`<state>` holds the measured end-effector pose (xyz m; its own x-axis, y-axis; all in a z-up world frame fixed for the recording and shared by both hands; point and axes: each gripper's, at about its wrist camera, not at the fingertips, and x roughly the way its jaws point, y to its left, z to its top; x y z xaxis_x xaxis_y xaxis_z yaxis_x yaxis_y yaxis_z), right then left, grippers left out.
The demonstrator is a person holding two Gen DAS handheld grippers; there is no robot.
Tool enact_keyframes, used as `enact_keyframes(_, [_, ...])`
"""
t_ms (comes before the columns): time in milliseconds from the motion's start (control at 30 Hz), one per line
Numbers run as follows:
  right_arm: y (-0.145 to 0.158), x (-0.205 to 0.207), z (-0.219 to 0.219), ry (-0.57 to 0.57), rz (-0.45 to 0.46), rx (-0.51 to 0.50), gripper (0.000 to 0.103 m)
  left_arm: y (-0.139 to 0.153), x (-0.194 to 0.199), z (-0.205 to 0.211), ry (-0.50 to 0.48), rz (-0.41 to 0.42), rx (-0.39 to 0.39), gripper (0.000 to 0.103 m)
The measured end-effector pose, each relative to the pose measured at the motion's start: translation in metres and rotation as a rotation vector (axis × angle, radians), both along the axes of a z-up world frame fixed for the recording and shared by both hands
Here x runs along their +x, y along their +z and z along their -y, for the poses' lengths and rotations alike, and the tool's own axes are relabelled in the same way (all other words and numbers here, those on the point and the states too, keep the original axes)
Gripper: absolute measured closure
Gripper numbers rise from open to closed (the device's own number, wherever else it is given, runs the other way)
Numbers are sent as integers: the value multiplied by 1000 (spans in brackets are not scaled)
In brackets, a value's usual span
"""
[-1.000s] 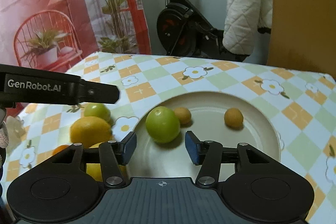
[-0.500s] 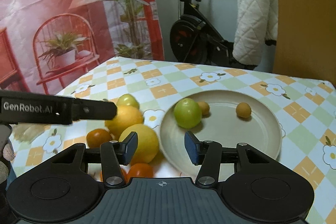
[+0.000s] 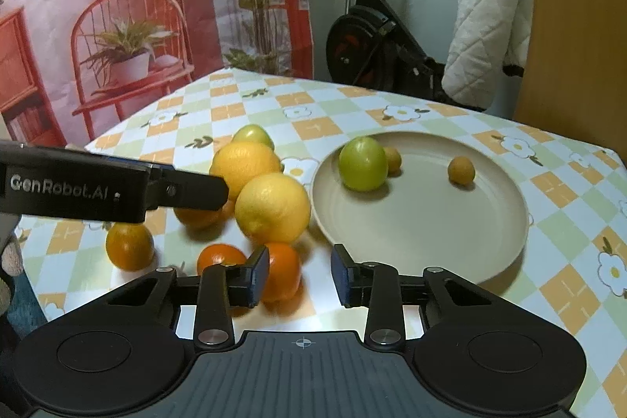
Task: Organize fruits
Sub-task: 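Move the left tool back toward the small orange tangerines, then close the left tool on a small orange tangerine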
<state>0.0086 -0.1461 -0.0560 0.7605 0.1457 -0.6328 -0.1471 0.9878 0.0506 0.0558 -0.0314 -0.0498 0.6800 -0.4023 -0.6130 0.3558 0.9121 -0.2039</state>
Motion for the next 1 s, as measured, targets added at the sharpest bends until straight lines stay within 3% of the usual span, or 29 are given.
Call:
enact_keyframes(633, [-15,7,-9,48,-34,12,76,-13,0,12,-97,-43,-20,61])
enact_keyframes(733, [-17,9,-9,55,-36,18,76,-16,1,17,-127,-53,-22,68])
enact_keyframes(1000, [-21,12,-8,53,-32,46,74,-26,6,22,-144,-87,-15,68])
